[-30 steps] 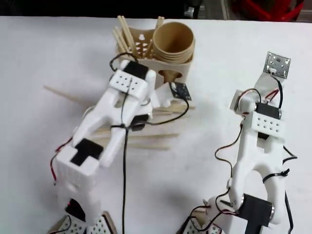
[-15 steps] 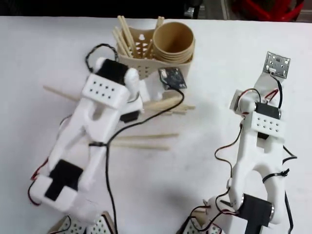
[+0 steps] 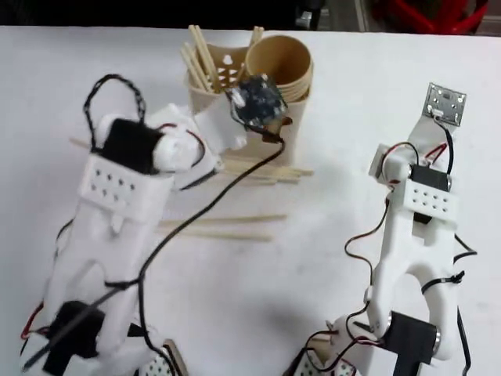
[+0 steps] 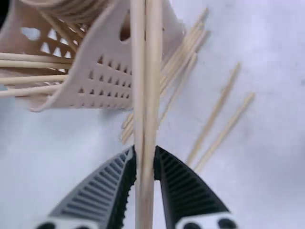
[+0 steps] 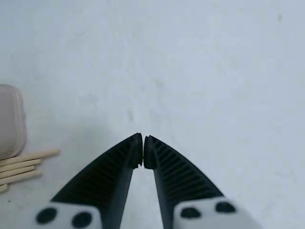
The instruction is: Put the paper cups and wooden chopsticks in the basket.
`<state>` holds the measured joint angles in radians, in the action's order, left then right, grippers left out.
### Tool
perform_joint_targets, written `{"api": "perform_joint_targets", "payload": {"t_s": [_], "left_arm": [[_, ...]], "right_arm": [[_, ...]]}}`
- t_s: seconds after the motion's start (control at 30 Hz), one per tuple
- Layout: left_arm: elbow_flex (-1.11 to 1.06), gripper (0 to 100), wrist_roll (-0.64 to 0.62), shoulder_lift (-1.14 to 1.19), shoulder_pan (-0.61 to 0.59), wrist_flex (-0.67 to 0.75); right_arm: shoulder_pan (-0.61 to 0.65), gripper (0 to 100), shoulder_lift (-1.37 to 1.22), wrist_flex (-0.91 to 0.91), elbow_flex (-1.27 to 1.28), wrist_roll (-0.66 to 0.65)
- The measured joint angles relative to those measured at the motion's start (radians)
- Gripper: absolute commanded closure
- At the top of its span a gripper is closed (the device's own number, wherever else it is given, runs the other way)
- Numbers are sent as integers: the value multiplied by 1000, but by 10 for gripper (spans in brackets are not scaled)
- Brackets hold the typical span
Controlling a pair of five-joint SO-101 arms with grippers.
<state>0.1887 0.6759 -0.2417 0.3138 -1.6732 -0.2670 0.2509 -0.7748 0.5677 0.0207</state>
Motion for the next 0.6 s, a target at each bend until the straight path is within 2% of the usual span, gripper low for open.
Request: {"api": "perform_joint_targets", "payload": {"t_s": [0.33, 0.6], "left_arm": [[-2, 979, -212, -78, -2, 239], [-3, 980, -290, -46, -2, 446]], "right_arm": [[0, 978, 0, 0, 0, 0], [0, 978, 0, 0, 0, 0]]}}
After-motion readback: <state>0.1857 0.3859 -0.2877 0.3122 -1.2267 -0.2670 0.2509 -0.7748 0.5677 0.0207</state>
